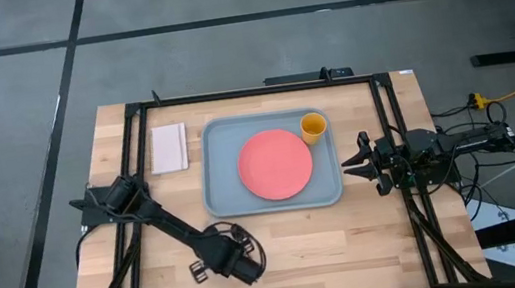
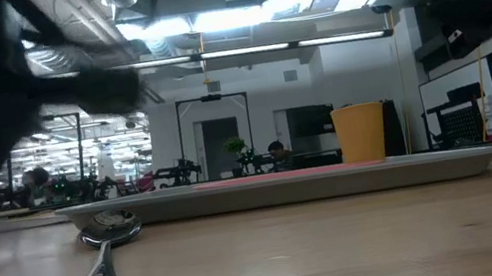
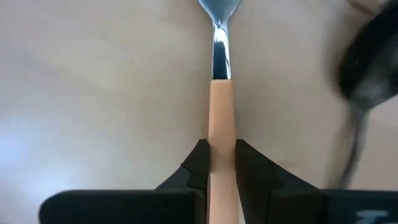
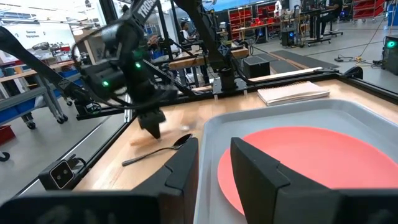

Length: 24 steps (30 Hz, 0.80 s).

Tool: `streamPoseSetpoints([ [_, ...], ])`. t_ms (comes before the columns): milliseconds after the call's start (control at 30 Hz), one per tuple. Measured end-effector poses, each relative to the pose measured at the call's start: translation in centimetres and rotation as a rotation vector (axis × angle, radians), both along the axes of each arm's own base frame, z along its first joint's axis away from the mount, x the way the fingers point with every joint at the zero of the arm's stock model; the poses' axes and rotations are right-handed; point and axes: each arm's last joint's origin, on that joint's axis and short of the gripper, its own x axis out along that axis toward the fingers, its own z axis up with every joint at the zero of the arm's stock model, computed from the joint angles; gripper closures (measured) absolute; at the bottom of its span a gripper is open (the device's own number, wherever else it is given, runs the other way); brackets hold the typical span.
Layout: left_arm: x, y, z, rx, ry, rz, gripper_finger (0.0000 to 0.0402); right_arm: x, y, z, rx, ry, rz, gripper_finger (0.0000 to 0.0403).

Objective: Pick and place plate/cup/fork/spoon on tray
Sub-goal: Put the fork on the serving tray

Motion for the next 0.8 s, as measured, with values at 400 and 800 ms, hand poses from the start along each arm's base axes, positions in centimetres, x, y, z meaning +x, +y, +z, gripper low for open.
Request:
streamPoseSetpoints([
  [400, 0.1, 1.0, 5.5, 0.202, 0.084, -0.050, 0.0364, 0.0, 0.0, 0.0, 0.000, 0.000, 0.000, 0.0304],
  [800, 3.6, 11.3, 6.3, 0.164, 0.218, -0.307, 0.0368, 0.0, 0.0, 0.0, 0.000, 0.000, 0.000, 0.0304],
])
